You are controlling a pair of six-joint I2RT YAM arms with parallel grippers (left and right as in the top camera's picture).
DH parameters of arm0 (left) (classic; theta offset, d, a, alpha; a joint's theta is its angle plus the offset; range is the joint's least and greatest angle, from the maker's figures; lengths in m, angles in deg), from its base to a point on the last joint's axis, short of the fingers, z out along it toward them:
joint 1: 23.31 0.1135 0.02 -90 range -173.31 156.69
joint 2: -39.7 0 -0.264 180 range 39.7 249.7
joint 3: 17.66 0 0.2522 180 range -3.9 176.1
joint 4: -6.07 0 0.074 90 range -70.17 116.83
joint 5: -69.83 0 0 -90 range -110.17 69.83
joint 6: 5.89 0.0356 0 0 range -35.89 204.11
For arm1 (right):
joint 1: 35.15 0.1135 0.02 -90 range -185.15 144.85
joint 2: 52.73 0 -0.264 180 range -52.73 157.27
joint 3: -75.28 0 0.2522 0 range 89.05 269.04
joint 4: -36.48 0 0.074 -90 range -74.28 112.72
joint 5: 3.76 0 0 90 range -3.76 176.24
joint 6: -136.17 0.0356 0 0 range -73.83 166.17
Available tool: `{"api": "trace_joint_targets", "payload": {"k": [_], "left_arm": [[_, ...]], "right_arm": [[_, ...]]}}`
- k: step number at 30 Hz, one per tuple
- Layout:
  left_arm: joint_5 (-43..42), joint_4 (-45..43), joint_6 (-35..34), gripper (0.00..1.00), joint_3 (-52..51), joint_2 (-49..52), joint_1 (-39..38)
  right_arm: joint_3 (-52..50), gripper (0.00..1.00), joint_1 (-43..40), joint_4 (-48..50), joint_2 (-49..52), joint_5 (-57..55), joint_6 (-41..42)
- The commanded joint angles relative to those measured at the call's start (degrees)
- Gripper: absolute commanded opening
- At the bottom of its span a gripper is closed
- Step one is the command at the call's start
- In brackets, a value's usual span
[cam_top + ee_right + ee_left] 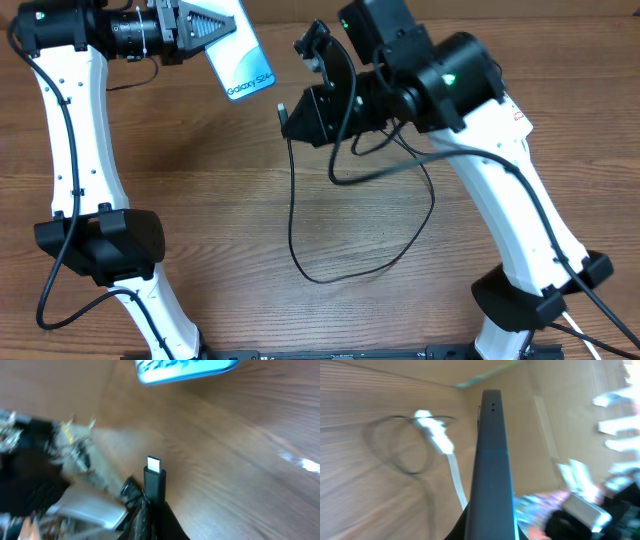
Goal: Plug charger to phone and switch on socket
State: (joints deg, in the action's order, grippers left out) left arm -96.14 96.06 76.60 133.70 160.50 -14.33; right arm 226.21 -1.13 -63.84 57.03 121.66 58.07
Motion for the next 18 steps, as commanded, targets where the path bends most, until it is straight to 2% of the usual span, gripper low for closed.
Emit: {"api": "trace_joint_targets", "payload": {"k": [1,6,10,18], "left_arm": [[-14.69,0.28,0.72,0.04,0.28,-0.5,-1.07],[-14.71,0.42,-0.48,0.04,0.28,-0.5,-3.26],[-14.71,0.39,-0.66,0.04,0.28,-0.5,-4.81],[-13.9,0.44,-0.66,0.04,0.28,-0.48,-5.03]], "right_arm": [[0.15,0.04,0.46,-0.68,0.7,5.9,-4.68],[0.11,0.04,0.52,-0.96,0.7,5.33,-4.37],[0.11,0.04,0.52,0.04,0.72,-0.09,0.22],[0.11,0.04,0.52,0.63,0.72,-2.67,0.79]]}}
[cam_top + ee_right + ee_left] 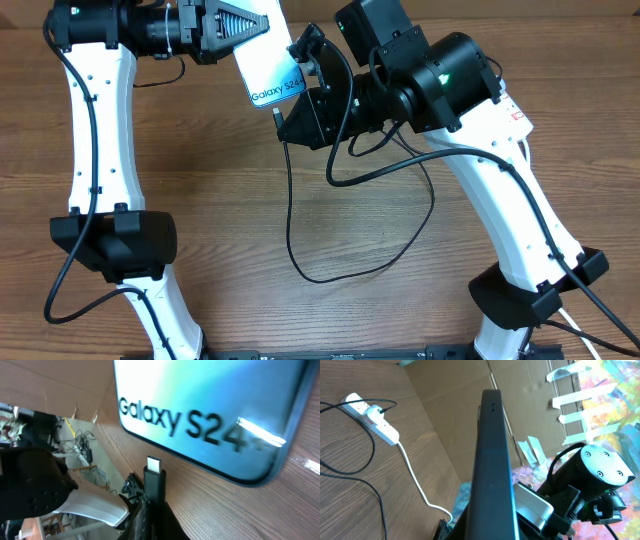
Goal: Plug charger to phone and switch on socket
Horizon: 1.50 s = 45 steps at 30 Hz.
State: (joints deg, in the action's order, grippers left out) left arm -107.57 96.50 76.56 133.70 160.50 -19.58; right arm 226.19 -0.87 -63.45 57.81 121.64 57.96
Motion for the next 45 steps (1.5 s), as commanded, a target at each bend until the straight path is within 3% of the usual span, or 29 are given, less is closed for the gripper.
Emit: {"api": "trace_joint_targets", "payload": {"k": [1,5,45], "left_arm": [[-1.73,0.02,-0.61,0.04,0.28,-0.48,0.22],[4.04,2.43,-0.57,0.04,0.28,-0.48,0.22],[3.34,4.57,1.36,0.04,0.28,-0.48,-0.02]], "right_arm": [[0.13,0.04,0.26,0.22,-0.07,-3.58,1.6],[0.15,0.04,0.26,0.42,-0.09,-5.38,1.9],[0.13,0.04,2.73,1.42,-0.07,-12.24,1.7]]}}
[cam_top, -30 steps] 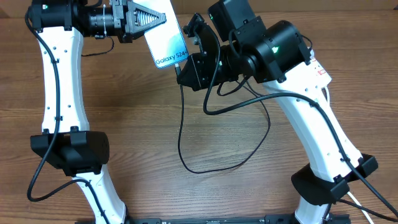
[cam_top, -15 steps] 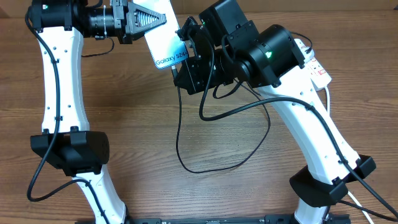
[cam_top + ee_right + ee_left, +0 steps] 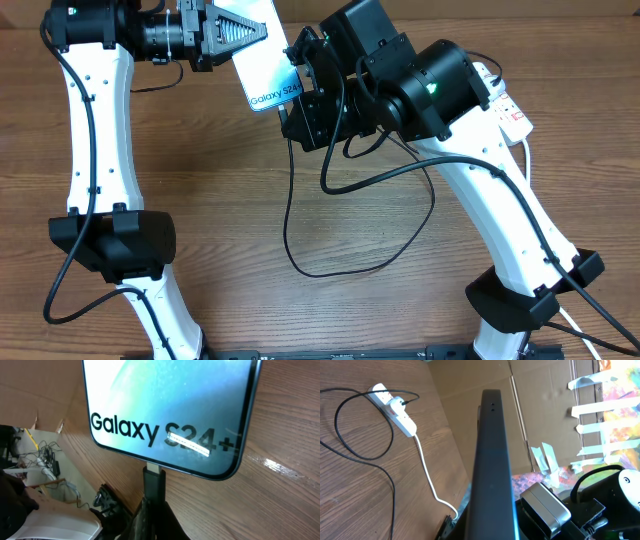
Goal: Plug charger to phone and switch on socket
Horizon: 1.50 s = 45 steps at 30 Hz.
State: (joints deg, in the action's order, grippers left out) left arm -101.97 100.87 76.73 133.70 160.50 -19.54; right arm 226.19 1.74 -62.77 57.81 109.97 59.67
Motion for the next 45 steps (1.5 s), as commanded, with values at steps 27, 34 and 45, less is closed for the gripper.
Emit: {"api": "trace_joint_targets", "payload": {"k": [27,34,45], "left_arm": [[-2.21,0.22,2.29,0.04,0.28,-0.48,-0.48],[-2.21,1.33,3.28,0.04,0.28,-0.48,-0.5],[-2.03,1.64,4.04,0.04,0.28,-0.48,-0.59]], "right_arm": [[0.13,0.04,0.13,1.38,-0.07,-0.55,0.04],[0.13,0.04,0.13,1.44,-0.07,-0.55,0.04],[0.13,0.04,0.13,1.44,-0.09,-0.52,0.04]]}}
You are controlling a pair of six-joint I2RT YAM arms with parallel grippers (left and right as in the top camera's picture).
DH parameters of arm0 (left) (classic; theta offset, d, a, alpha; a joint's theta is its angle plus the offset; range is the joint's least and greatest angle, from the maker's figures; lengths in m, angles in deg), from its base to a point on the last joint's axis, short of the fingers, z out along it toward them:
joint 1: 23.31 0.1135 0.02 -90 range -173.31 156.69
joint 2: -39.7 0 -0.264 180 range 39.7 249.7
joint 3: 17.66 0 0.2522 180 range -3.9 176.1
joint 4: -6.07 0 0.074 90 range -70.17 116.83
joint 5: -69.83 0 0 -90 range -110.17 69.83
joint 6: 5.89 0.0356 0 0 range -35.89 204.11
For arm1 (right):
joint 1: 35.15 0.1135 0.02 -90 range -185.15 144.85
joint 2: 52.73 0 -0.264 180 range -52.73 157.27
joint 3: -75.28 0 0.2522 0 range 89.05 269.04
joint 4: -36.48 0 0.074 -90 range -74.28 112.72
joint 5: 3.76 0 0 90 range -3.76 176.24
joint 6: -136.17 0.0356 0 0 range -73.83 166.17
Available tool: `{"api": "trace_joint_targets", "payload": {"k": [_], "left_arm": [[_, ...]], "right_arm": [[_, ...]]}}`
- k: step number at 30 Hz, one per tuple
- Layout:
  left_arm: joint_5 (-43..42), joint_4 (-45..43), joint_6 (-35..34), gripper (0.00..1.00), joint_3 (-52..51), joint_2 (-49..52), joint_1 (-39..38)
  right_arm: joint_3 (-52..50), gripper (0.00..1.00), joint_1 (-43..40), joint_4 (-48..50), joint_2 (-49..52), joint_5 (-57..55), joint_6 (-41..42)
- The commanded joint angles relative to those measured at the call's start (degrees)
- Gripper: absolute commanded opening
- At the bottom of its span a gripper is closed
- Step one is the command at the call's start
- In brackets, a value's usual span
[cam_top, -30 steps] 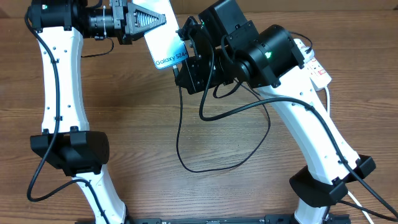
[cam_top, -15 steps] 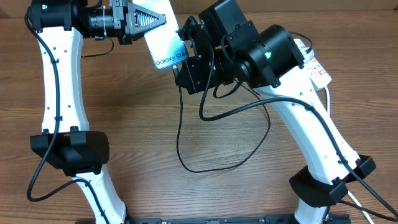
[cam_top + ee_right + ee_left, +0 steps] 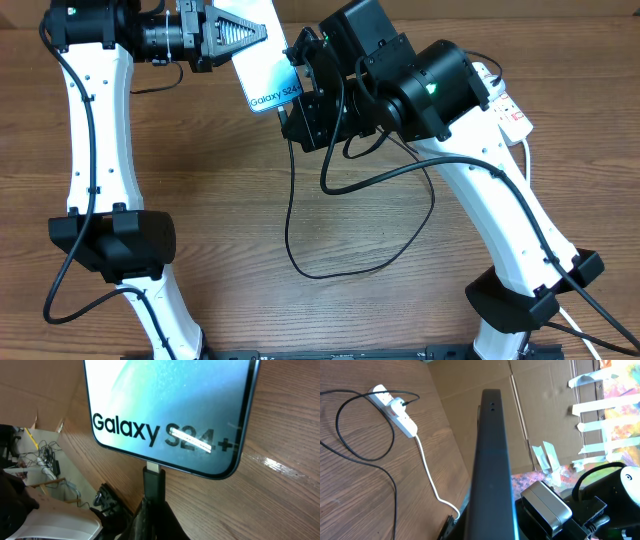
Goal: Plug charger to phone and switch on socket
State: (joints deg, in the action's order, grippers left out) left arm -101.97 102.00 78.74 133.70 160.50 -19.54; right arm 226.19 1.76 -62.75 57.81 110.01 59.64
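Observation:
The phone (image 3: 268, 72), its screen reading "Galaxy S24+" (image 3: 165, 415), is held in the air at the back of the table. My left gripper (image 3: 236, 32) is shut on its upper end; the left wrist view shows only its dark edge (image 3: 491, 460). My right gripper (image 3: 154, 512) is shut on the black charger plug (image 3: 154, 485). The plug's metal tip meets the phone's bottom edge; how far it is in cannot be told. The white power strip (image 3: 395, 407) lies at the back right, partly behind the right arm (image 3: 503, 98).
The charger's black cable (image 3: 300, 235) hangs from the right gripper and loops over the wooden table (image 3: 220, 220). A white cord (image 3: 427, 472) runs from the power strip. Cardboard walls (image 3: 485, 380) stand behind the table.
Hardly anything. The phone sits a hair differently in the right wrist view. The plug's tip stays against the phone's bottom edge, and both grippers keep their holds.
The left gripper first held the phone up at the back left, apart from the plug in the right gripper. Then the phone was close in front of the plug. After that the plug's tip was at the phone's bottom edge, where it still is.

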Motion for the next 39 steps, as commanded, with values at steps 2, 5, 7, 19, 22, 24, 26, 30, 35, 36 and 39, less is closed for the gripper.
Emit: {"api": "trace_joint_targets", "payload": {"k": [2,5,7,19,22,24,26,30,35,36,39], "left_arm": [[-2.03,0.5,2.03,0.04,0.28,-0.48,-0.59],[-2.03,0.48,2.03,0.04,0.28,-0.48,-0.59],[-2.01,0.48,2.03,0.04,0.28,-0.48,-0.59],[-1.53,0.46,2.05,0.04,0.28,-0.48,-0.59],[-0.46,0.5,2.01,0.04,0.28,-0.48,-0.59],[0.22,0.57,2.01,0.04,0.28,-0.48,-0.59],[0.13,0.55,2.01,0.04,0.28,-0.48,-0.59],[0.13,0.59,1.99,0.04,0.28,-0.48,-0.59],[-0.74,0.61,1.97,0.04,0.28,-0.48,-0.59],[-0.74,0.68,1.97,0.04,0.28,-0.48,-0.59],[-0.72,1.36,1.99,0.04,0.28,-0.48,-0.59]], "right_arm": [[0.13,0.04,0.11,1.42,-0.07,-0.57,0.07],[0.13,0.04,0.11,1.4,-0.07,-0.57,0.07],[0.13,0.04,0.11,1.42,-0.07,-0.57,0.07],[0.15,0.04,0.11,1.42,-0.07,-0.57,0.07],[0.15,0.04,0.11,1.42,-0.07,0.35,0.02],[0.15,0.04,0.11,1.42,-0.07,0.46,0.02],[0.15,0.04,0.11,1.42,-0.07,0.44,0.02],[0.15,0.04,0.09,1.64,-0.07,0.24,-0.02],[0.15,0.04,0.09,1.81,-0.07,0.22,-0.02],[0.15,0.04,0.09,1.88,-0.07,0.24,-0.02],[0.15,0.04,0.09,2.56,-0.07,0.24,0.04]]}}
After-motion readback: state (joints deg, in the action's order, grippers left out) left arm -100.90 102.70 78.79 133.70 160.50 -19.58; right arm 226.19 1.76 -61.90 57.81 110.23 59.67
